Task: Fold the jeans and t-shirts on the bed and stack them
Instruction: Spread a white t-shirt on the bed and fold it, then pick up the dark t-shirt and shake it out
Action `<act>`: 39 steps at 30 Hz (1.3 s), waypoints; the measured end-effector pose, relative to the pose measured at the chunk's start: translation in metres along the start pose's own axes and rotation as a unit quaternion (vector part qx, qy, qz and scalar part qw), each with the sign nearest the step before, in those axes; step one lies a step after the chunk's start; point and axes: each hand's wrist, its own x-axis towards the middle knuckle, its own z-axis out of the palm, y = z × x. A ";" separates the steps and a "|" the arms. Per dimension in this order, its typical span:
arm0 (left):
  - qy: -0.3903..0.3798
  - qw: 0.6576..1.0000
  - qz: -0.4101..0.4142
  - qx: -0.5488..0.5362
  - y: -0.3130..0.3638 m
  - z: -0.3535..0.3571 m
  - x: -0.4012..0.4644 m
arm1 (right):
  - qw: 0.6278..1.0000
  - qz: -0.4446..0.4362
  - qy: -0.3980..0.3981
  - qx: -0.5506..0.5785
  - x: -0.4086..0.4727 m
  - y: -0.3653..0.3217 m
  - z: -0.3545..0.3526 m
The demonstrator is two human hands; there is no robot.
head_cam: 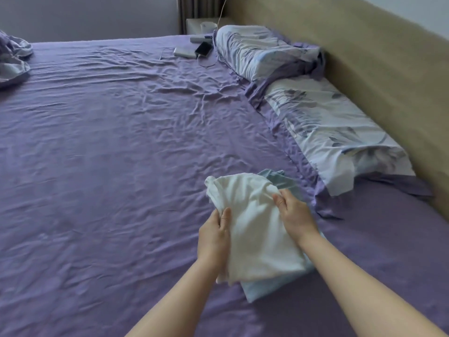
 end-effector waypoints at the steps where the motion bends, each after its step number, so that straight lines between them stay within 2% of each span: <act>1: 0.001 1.000 -0.007 -0.004 0.004 0.015 0.003 | 1.000 0.001 0.001 -0.003 0.008 0.012 -0.006; 5: -0.005 0.994 -0.108 0.004 0.000 0.069 0.017 | 0.999 0.042 -0.009 -0.023 0.034 0.063 -0.011; 7: -0.027 0.988 -0.150 -0.002 -0.008 0.084 0.013 | 0.996 0.067 -0.055 -0.038 0.031 0.083 -0.003; 9: -0.054 0.989 -0.126 0.061 -0.017 0.092 0.006 | 0.988 0.058 -0.112 -0.092 0.020 0.101 0.008; 11: -0.061 0.985 -0.097 0.131 -0.023 0.093 0.002 | 0.974 0.037 -0.135 -0.175 0.010 0.111 0.014; 17: -0.048 0.972 -0.107 0.202 -0.024 0.094 0.004 | 0.954 0.022 -0.091 -0.285 0.006 0.112 0.021; 21: -0.056 0.956 -0.110 0.265 -0.028 0.091 0.002 | 0.930 -0.050 -0.071 -0.357 0.002 0.101 0.023; 29: -0.108 0.916 -0.131 0.364 -0.033 0.035 -0.013 | 0.922 -0.152 -0.140 -0.329 -0.026 0.058 0.036; 34: -0.112 0.859 -0.061 0.495 -0.044 -0.026 -0.038 | 0.911 -0.201 -0.182 -0.312 -0.064 0.007 0.063; 39: -0.111 0.824 -0.050 0.553 -0.075 -0.097 -0.064 | 0.899 -0.221 -0.217 -0.309 -0.103 -0.049 0.099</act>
